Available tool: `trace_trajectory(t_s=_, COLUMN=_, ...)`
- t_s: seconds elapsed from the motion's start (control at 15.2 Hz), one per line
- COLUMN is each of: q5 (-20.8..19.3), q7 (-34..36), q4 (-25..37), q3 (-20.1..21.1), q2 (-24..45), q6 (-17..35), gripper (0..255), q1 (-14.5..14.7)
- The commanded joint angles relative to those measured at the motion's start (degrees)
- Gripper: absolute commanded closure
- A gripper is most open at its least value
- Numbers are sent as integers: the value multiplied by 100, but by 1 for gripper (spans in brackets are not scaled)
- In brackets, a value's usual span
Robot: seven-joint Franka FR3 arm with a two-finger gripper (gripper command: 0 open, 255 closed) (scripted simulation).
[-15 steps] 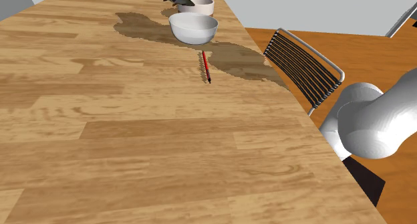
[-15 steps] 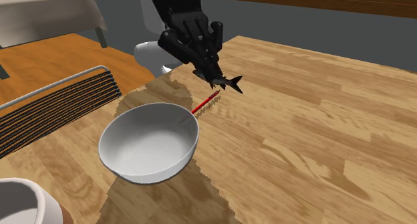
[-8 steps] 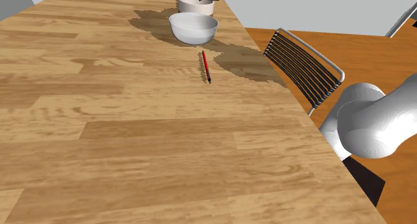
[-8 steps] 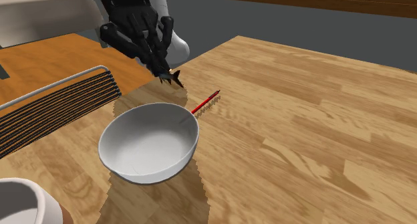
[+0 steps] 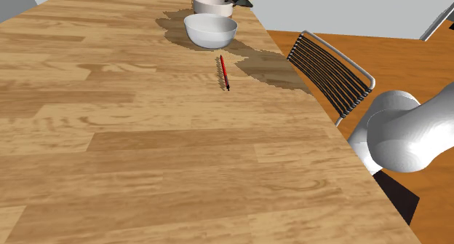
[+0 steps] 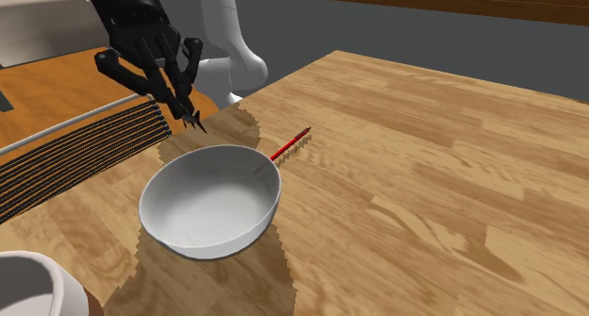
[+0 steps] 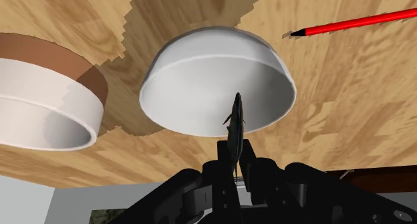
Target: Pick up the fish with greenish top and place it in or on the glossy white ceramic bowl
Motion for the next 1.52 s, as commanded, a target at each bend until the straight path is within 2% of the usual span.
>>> trace_trajectory(t_s=0.0, q5=48, q7=-88, q4=-145, q3=-20, q2=-12, q6=121, gripper=255, q1=18)
trace_trajectory(t_s=0.59, q5=345, q7=-525, q4=-747, q3=-130, q2=40, q6=726, gripper=255, q1=164)
trace_trajectory(t_s=1.12, q5=344, q7=-525, q4=-747, q3=-130, q2=40, q6=726, gripper=255, q1=164)
trace_trajectory(t_s=1.19, q5=345, q7=-525, q4=-747, q3=-130, q2=40, q6=726, gripper=0, q1=164)
trace_trajectory(t_s=1.45, q5=345, q7=-525, q4=-747, q3=-130, q2=40, q6=726, gripper=0, q1=164)
